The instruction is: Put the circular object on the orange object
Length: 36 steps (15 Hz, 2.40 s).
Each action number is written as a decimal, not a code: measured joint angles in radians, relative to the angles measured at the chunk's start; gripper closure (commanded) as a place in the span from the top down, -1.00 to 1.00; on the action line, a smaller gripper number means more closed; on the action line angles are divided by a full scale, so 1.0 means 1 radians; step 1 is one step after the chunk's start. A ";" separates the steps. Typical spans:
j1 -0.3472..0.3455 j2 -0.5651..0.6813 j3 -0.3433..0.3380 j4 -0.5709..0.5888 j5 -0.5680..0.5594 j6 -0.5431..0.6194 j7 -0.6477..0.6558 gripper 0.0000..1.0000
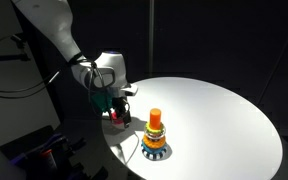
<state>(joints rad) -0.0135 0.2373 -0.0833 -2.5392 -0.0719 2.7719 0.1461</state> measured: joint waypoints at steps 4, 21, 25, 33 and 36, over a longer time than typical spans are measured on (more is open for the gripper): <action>0.001 0.007 -0.005 0.000 0.000 0.000 0.000 0.80; 0.000 -0.126 -0.033 0.087 -0.046 -0.157 0.012 -0.80; -0.015 -0.209 -0.037 0.128 -0.109 -0.292 0.022 -0.80; -0.093 -0.314 -0.040 0.201 -0.211 -0.523 0.025 -0.80; -0.128 -0.335 -0.046 0.222 -0.238 -0.564 0.033 -0.80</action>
<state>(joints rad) -0.1413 -0.0974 -0.1296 -2.3168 -0.3097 2.2077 0.1791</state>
